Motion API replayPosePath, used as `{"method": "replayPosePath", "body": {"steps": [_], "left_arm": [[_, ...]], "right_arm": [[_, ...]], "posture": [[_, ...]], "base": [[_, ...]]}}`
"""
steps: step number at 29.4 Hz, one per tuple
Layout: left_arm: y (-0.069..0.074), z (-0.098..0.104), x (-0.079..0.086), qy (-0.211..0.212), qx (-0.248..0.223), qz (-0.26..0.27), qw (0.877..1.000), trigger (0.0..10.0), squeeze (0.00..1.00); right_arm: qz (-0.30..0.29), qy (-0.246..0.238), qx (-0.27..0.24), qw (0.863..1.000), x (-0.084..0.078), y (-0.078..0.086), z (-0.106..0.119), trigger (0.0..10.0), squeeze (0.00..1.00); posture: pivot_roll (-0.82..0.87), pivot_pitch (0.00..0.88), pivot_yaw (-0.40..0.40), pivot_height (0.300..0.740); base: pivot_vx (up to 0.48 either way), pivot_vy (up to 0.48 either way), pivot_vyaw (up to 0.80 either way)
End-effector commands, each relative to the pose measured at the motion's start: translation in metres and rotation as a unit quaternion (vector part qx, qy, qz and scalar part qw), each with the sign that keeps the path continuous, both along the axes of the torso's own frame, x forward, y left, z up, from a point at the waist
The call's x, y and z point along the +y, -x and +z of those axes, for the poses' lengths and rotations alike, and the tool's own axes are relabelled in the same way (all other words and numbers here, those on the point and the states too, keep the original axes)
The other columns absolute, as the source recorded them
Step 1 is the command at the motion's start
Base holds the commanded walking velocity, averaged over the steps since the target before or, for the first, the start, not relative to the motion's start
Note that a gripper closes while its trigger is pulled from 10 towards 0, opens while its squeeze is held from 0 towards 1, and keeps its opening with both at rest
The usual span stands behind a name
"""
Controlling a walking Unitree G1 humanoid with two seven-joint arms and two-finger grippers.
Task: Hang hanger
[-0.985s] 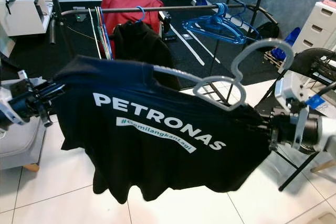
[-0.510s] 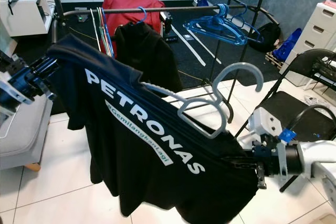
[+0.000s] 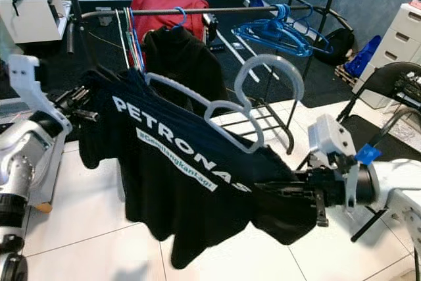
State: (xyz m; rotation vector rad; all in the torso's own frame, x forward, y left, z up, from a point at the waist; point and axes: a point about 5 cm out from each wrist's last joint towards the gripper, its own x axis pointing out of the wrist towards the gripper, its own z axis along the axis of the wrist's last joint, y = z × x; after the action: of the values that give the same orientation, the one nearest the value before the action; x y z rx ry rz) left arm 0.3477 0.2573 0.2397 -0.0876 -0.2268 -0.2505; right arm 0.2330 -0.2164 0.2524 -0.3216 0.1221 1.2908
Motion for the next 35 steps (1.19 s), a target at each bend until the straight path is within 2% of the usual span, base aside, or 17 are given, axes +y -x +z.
{"method": "replayPosePath", "body": {"steps": [1, 2, 5, 10, 12, 13, 14, 15, 16, 17, 19, 21, 23, 25, 26, 27, 35], "left_arm": [[0.001, -0.017, 0.01, -0.001, 0.044, 0.039, 0.998, 10.0, 0.0], [0.003, -0.023, -0.006, -0.023, 0.051, -0.017, 0.998, 10.0, 0.0], [0.008, -0.029, -0.027, -0.05, 0.06, -0.077, 0.994, 10.0, 0.0], [0.016, -0.039, -0.049, -0.078, 0.072, -0.157, 0.982, 10.0, 0.0], [0.016, -0.039, -0.049, -0.078, 0.072, -0.157, 0.982, 10.0, 0.0], [0.023, -0.04, -0.059, -0.084, 0.067, -0.202, 0.973, 10.0, 0.0], [0.039, -0.038, -0.078, -0.088, 0.053, -0.286, 0.953, 10.0, 0.0], [0.039, -0.038, -0.078, -0.088, 0.053, -0.286, 0.953, 10.0, 0.0], [0.051, -0.037, -0.09, -0.087, 0.044, -0.343, 0.934, 10.0, 0.0], [0.051, -0.037, -0.09, -0.087, 0.044, -0.343, 0.934, 10.0, 0.0], [0.078, -0.036, -0.115, -0.079, 0.02, -0.448, 0.89, 10.0, 0.0], [0.078, -0.036, -0.115, -0.079, 0.02, -0.448, 0.89, 10.0, 0.0], [0.092, -0.033, -0.126, -0.073, 0.005, -0.491, 0.868, 10.0, 0.0], [0.091, -0.03, -0.125, -0.066, 0.003, -0.488, 0.87, 10.0, 0.0], [0.089, -0.025, -0.12, -0.042, 0.0, -0.486, 0.873, 10.0, 0.93], [0.091, -0.02, -0.116, -0.037, -0.007, -0.493, 0.869, 10.0, 1.0], [0.096, -0.023, -0.099, -0.084, 0.008, -0.488, 0.869, 10.0, 1.0]], "right_arm": [[-0.017, -0.001, -0.033, 0.999, -0.009, -0.001, 0.012, 0.0, 0.0], [-0.038, -0.001, -0.047, 0.998, -0.011, -0.005, 0.014, 0.0, 0.0], [-0.054, -0.009, -0.061, 0.997, -0.011, -0.01, 0.016, 0.0, 0.0], [-0.069, -0.037, -0.083, 0.993, -0.008, -0.015, 0.023, 0.0, 0.0], [-0.069, -0.037, -0.083, 0.993, -0.008, -0.015, 0.023, 0.0, 0.0], [-0.081, -0.04, -0.09, 0.992, -0.008, -0.018, 0.023, 0.0, 0.0], [-0.115, -0.051, -0.106, 0.986, -0.011, -0.027, 0.024, 0.0, 0.0], [-0.115, -0.051, -0.106, 0.986, -0.011, -0.027, 0.024, 0.0, 0.0], [-0.139, -0.058, -0.116, 0.982, -0.013, -0.034, 0.024, 0.0, 0.0], [-0.139, -0.058, -0.116, 0.982, -0.013, -0.034, 0.024, 0.0, 0.0], [-0.16, -0.116, -0.116, 0.973, -0.009, -0.042, 0.025, 0.0, 0.0], [-0.16, -0.116, -0.116, 0.973, -0.009, -0.042, 0.025, 0.0, 0.0], [-0.139, -0.139, -0.091, 0.976, 0.0, -0.04, 0.016, 0.0, 0.0], [-0.127, -0.122, -0.074, 0.982, 0.003, -0.038, 0.007, 0.0, 0.0], [-0.121, -0.093, -0.058, 0.987, 0.001, -0.035, -0.003, 0.0, 0.0], [-0.122, -0.061, -0.042, 0.99, -0.002, -0.033, -0.011, 0.0, 0.0], [-0.125, 0.002, 0.008, 0.992, -0.024, -0.025, -0.026, 0.0, 0.0]], "posture": [[-0.04, 0.057, -0.056, 0.74], [-0.04, 0.061, -0.055, 0.74], [-0.04, 0.065, -0.054, 0.74], [-0.04, 0.07, -0.051, 0.74], [-0.04, 0.07, -0.051, 0.74], [-0.04, 0.07, -0.051, 0.74], [-0.04, 0.072, -0.049, 0.74], [-0.04, 0.072, -0.049, 0.74], [-0.04, 0.072, -0.049, 0.74], [-0.04, 0.072, -0.049, 0.74], [-0.03, 0.072, -0.048, 0.74], [-0.03, 0.072, -0.048, 0.74], [-0.03, 0.071, -0.048, 0.74], [-0.03, 0.071, -0.048, 0.74], [-0.03, 0.072, -0.051, 0.74], [-0.03, 0.072, -0.05, 0.74], [-0.03, 0.073, -0.052, 0.74]], "base": [[0.0, 0.0, 0.0], [0.0, 0.0, 0.0], [0.0, 0.0, 0.0], [0.0, 0.0, 0.0], [0.0, 0.0, 0.0], [0.0, 0.0, 0.0], [0.0, 0.0, 0.0], [0.0, 0.0, 0.0], [0.0, 0.0, 0.0], [0.0, 0.0, 0.0], [0.0, 0.0, 0.0], [0.0, 0.0, 0.0], [0.0, 0.0, 0.0], [0.0, 0.0, 0.0], [0.0, 0.0, 0.0], [0.0, 0.0, 0.0], [0.0, 0.0, 0.0]]}}
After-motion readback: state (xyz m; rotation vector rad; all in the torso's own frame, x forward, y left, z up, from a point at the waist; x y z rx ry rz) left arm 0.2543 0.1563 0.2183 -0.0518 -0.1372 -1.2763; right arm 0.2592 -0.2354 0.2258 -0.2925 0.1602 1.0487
